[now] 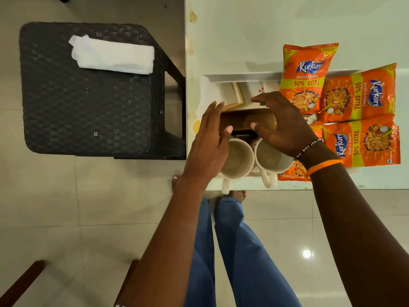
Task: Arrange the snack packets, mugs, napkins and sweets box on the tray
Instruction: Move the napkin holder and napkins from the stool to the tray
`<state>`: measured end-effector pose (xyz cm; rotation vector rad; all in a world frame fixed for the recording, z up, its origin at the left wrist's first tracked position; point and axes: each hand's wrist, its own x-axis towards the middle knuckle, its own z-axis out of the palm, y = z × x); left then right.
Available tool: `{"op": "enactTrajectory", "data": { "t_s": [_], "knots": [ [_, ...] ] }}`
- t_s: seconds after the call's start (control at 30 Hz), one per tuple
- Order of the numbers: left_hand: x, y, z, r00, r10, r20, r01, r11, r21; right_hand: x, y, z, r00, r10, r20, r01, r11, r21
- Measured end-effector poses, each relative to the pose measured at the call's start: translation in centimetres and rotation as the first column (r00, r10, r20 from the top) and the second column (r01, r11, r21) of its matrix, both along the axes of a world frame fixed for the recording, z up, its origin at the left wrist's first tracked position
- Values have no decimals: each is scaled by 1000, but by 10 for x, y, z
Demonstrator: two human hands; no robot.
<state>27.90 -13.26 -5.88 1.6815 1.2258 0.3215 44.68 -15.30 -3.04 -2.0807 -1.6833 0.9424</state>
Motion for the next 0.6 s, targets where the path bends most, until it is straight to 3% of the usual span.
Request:
{"op": "enactTrajectory", "data": {
  "t_s": [0.1,0.3,0.43,0.6],
  "knots": [
    [-18,17,7,990,136,48,-136,991,-5,-27,22,10,991,-90,-102,98,992,78],
    [-73,73,22,949,314,23,-314,944,103,-114,97,8,934,-48,-353,75,995,63],
    [-114,111,19,924,383,-20,-376,915,143,-161,150,-18,923,-245,-296,236,970,-67],
    [-146,136,7,915,400,-53,-389,909,147,-181,194,-54,787,-587,-192,536,803,-259]
  ]
}}
